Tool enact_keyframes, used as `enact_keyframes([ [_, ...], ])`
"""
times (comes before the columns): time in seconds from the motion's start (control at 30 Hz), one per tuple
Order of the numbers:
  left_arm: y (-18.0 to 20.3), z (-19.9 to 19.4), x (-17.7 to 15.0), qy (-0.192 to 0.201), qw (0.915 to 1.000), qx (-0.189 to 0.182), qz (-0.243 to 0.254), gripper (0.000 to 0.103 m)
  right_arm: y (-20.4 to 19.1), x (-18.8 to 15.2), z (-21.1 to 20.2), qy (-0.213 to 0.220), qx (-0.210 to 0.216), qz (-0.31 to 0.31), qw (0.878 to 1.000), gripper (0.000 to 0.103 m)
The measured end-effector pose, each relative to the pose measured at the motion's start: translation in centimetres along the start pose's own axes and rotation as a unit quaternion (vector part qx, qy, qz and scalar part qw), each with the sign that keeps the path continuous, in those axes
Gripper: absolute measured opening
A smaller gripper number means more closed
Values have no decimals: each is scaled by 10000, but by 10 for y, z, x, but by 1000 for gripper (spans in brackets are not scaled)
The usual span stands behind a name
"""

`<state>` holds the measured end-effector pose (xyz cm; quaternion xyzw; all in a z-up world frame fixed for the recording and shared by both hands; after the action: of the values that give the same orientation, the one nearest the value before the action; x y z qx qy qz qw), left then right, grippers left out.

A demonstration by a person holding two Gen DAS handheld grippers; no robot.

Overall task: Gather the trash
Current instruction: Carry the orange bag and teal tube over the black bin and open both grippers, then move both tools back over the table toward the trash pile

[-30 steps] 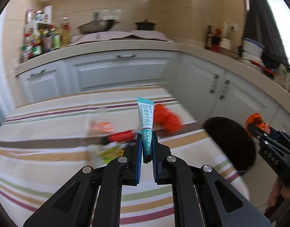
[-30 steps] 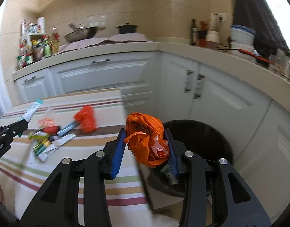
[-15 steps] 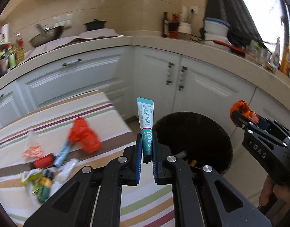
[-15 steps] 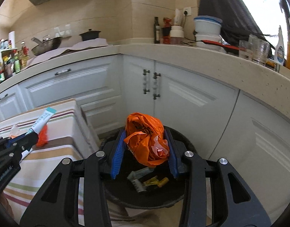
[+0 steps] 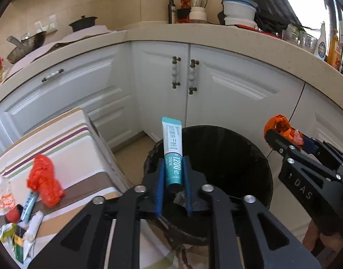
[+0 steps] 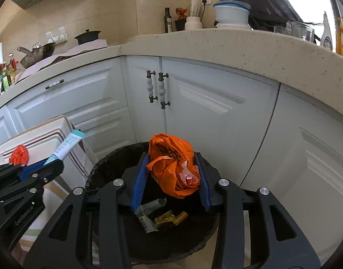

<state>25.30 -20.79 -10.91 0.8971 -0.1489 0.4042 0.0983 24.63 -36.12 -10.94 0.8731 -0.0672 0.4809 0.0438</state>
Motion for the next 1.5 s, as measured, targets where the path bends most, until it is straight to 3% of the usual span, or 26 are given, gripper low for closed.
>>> enact_keyframes([
  [0.03, 1, 3, 1, -10, 10000, 5, -5, 23, 0, 0, 3, -12, 21, -3, 10000, 44],
  [0.1, 2, 8, 2, -34, 10000, 9, -25, 40, 0, -1, 9, -39, 24, 15, 10000, 54],
  [0.17, 1, 11, 4, -32, 10000, 13, -83, 44, 3, 1, 12, -23, -19, 48, 10000, 55],
  [0.57, -29, -22, 9, 192, 9988, 283, -352, 44, -10, 2, 3, -32, 79, 46, 10000, 55],
  [0.83, -81, -62, -7, 250, 9952, 652, -685, 46, -56, 1, -18, -41, 444, -80, 9990, 55],
  [1.1, -159, -111, -40, 278, 9845, 1312, -1131, 48, -133, -1, -39, -63, 1038, -448, 9936, 55],
  [1.5, -268, -166, -93, 235, 9551, 2204, -1966, 48, -242, -6, -54, -144, 1755, -1055, 9787, 55],
])
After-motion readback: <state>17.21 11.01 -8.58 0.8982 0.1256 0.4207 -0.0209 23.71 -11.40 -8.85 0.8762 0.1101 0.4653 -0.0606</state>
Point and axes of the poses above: each gripper's, at about its wrist camera, not at the fingertips, and z roughly the way its jaws point, y to its right, x to its top, the point moved 10 cm from there along z, roughly the way its jaws point, and after that the axes turned 4 degrees about -z, right-handed, at the moved point
